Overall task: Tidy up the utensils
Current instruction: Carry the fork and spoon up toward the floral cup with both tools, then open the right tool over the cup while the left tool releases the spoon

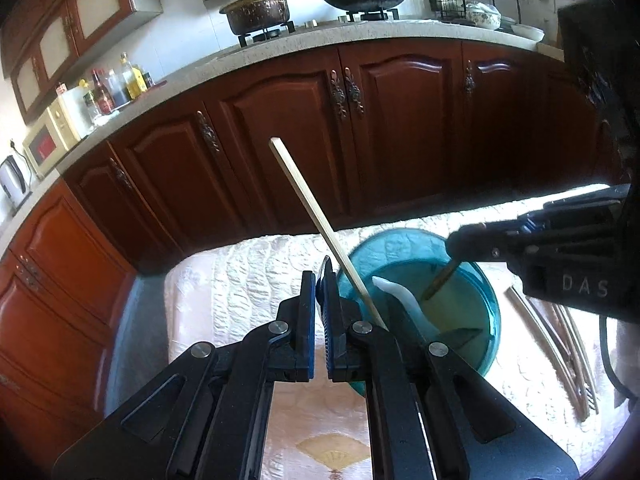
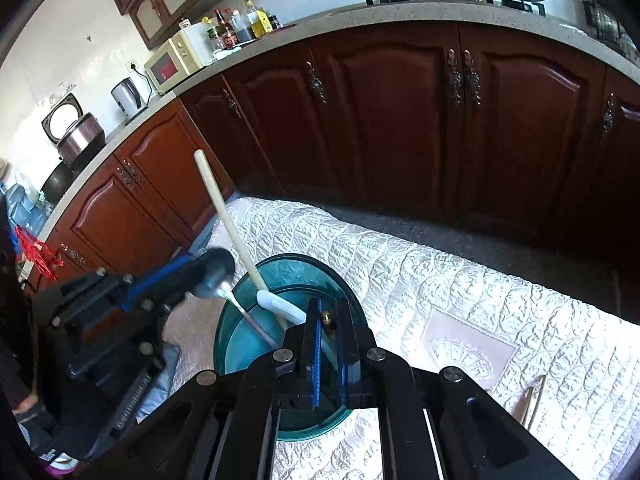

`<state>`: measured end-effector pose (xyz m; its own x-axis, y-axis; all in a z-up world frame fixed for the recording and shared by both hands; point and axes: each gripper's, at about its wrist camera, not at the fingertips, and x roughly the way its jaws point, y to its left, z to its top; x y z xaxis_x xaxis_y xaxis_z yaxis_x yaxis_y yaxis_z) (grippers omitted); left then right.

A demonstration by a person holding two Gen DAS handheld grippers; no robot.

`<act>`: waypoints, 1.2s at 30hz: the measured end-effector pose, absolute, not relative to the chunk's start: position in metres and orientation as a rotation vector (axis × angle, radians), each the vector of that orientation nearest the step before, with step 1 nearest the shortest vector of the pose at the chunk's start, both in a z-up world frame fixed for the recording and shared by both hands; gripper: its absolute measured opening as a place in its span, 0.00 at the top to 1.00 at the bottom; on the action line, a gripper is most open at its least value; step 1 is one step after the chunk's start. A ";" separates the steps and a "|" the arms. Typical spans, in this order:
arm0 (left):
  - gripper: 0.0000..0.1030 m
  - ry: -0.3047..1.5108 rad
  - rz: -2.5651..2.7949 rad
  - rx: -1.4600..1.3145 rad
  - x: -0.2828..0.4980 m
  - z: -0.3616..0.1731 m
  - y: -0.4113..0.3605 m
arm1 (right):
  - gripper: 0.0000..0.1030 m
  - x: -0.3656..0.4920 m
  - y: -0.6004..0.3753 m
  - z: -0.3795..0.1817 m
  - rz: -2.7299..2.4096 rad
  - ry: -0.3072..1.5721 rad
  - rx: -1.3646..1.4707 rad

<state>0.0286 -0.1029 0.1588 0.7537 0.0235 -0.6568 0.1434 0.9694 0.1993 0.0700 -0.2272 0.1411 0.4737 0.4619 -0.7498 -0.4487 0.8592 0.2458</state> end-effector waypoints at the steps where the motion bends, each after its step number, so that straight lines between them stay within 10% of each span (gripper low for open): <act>1: 0.98 0.723 -0.072 0.240 0.029 0.157 -0.105 | 0.94 0.070 -0.228 0.140 0.558 0.924 0.023; 12: 0.92 0.779 -0.111 0.114 0.025 0.160 -0.095 | 0.93 0.064 -0.245 0.145 0.541 0.908 0.093; 17: 0.74 0.776 -0.125 0.071 0.018 0.168 -0.089 | 0.76 0.057 -0.254 0.149 0.546 0.888 0.122; 26: 0.53 0.754 -0.124 -0.012 -0.003 0.185 -0.076 | 0.73 0.043 -0.269 0.149 0.526 0.879 0.187; 36: 0.51 0.731 -0.153 -0.039 -0.031 0.194 -0.088 | 0.71 0.001 -0.279 0.150 0.505 0.857 0.159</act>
<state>-0.0314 -0.0883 0.1938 0.7338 -0.1523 -0.6621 0.1253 0.9882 -0.0885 0.0015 -0.2794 0.1495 0.5459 0.4866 -0.6821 -0.3617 0.8712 0.3320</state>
